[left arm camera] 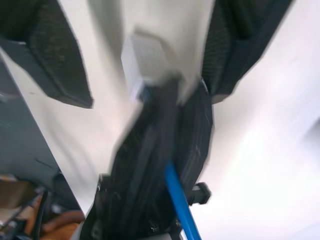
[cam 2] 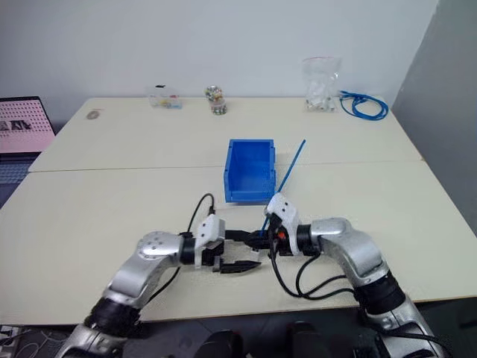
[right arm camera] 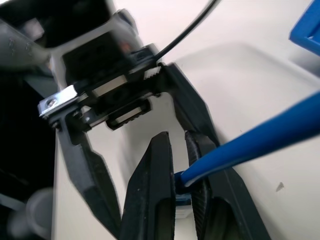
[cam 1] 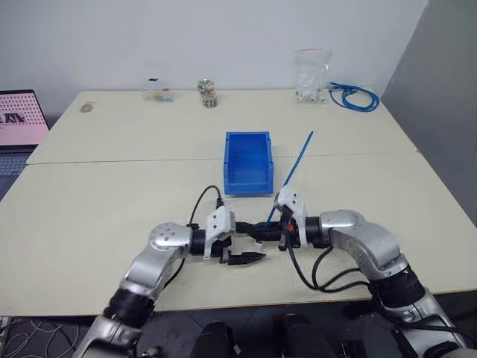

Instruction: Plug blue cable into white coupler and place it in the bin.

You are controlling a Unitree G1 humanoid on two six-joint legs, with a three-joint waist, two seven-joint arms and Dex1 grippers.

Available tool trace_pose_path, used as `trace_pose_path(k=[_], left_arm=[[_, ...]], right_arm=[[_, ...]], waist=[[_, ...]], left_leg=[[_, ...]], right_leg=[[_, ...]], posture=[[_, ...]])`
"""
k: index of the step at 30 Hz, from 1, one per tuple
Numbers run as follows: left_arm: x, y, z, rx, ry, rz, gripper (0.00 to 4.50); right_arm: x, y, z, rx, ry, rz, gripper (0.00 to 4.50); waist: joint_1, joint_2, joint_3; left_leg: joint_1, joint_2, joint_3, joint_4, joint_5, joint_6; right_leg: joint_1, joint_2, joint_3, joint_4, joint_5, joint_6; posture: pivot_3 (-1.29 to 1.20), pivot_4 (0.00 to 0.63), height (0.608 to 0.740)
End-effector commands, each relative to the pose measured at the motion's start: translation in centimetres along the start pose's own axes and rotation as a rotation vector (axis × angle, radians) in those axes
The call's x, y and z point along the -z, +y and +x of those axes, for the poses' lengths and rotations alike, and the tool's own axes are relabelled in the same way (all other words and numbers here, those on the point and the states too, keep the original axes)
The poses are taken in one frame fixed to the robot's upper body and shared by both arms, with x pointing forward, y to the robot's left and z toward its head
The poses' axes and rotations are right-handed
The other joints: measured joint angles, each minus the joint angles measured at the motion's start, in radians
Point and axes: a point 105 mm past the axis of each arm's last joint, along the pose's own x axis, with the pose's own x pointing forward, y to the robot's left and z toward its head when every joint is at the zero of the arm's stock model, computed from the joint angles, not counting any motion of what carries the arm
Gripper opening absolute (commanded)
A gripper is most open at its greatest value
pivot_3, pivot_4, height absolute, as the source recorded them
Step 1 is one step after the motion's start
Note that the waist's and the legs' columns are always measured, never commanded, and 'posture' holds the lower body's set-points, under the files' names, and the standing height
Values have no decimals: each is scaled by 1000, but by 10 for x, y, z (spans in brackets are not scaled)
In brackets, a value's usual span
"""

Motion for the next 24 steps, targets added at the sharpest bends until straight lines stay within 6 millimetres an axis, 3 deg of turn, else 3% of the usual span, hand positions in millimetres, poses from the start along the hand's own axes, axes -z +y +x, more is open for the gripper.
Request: trace_pose_path(k=[1,4,7,10,14,15,16,24], left_arm=[[-27,3,-23,-168,-59,40,4454],[-46,19,-44,-430,-113,67,4454],[-64,29,-53,-624,-193,61,4454],[-73,30,-56,-785,-271,1,4454],[-65,23,-44,-848,-299,-94,4454],[-64,20,-41,-850,-296,-98,4500],[-63,18,-38,-854,-297,-103,4500],[-63,20,-30,-856,-307,-124,4500]], right_arm=[[-55,-18,-12,40,-131,99,132],[-94,-53,-12,120,-230,270,132],[-115,-77,-8,198,-264,361,132],[-124,-100,1,305,-250,356,132],[-123,-115,9,374,-223,368,132],[-121,-118,11,389,-212,369,827],[-120,-119,12,396,-207,364,888],[-121,-130,4,453,-194,339,2599]], waist=[[0,0,1],[-3,0,2],[3,0,2],[4,0,2],[4,0,2],[3,0,2],[2,0,2],[1,0,2]], left_leg=[[0,0,0,0,0,0],[0,-1,0,0,0,0],[0,0,0,-1,0,0],[-1,-1,1,-1,0,0],[-2,-4,5,-1,0,0],[-2,-4,6,-1,0,0],[-2,-4,6,-1,0,0],[-1,-2,5,-1,0,0]], right_leg=[[0,0,0,0,0,0],[0,0,0,0,0,0],[0,0,-1,0,2,-2],[0,0,0,-1,2,-3],[0,-1,2,-2,2,-2],[0,-1,2,-2,2,-2],[0,-1,3,-3,2,-1],[-1,1,2,-1,2,-2]], posture=[[0,150,740],[0,150,740],[0,150,740],[0,150,740],[0,150,740],[0,150,740],[0,150,740],[0,150,740]])
